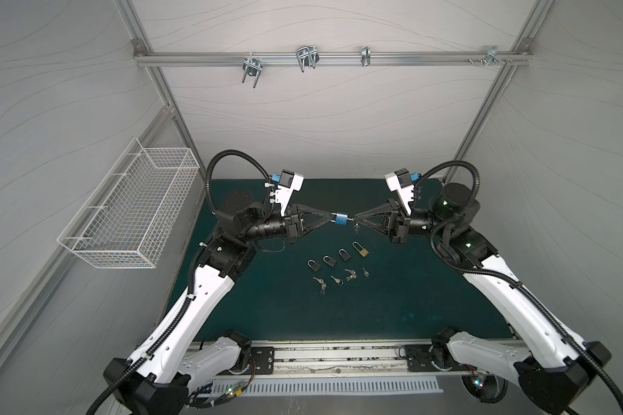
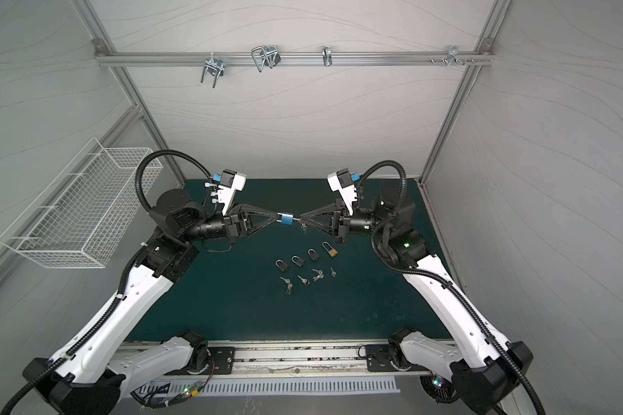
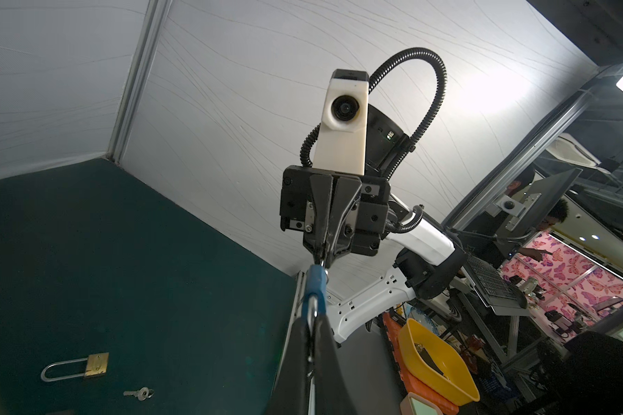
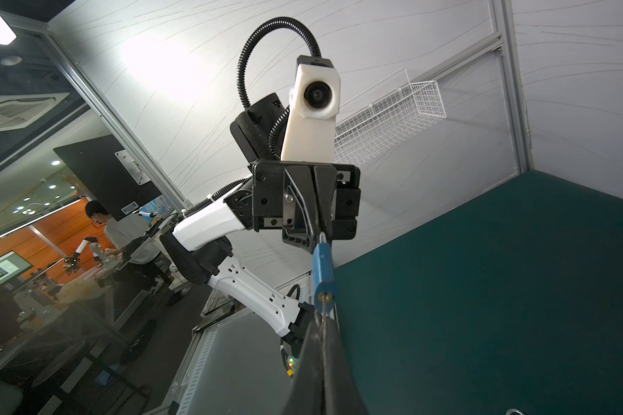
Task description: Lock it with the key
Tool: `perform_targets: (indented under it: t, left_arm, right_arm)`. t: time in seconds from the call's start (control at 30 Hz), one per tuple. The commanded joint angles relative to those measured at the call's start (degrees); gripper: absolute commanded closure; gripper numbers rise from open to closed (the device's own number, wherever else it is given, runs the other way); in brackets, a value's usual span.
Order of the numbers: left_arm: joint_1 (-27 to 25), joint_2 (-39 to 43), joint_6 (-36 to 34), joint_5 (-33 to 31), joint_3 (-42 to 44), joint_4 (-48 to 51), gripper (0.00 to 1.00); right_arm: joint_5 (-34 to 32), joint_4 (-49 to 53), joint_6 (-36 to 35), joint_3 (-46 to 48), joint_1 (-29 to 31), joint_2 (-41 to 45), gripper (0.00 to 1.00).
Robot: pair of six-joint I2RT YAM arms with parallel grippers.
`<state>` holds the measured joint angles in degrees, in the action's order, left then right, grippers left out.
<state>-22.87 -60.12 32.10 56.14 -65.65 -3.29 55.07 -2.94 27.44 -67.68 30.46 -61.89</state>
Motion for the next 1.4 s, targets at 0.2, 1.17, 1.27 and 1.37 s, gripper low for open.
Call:
perform_targets:
  t: [0.2,1.17,1.27,1.37]
  left_arm:
    - [3.3,2.6,-2.6,-2.4,-0.9,2.4,1.0]
    - [4.2,13.0,2.0,-56.1,24.1,37.2,1.0]
    - [4.2,13.1,1.8,-56.4,24.5,37.4,1.0]
    - [4.2,13.2,1.6,-56.9,24.3,37.5,1.0]
  right_arm:
    - [-2.8,7.9,-6.6,0.9,-1.3,3.3,1.0]
    - [-28.1,-6.1,-8.4,15.8,34.4,-29.7,1.0]
    - [-26.3,-8.1,-7.1,16.1,34.4,-32.9,1.0]
    - [-26.3,-8.1,-6.3,15.4,33.4,-36.2,1.0]
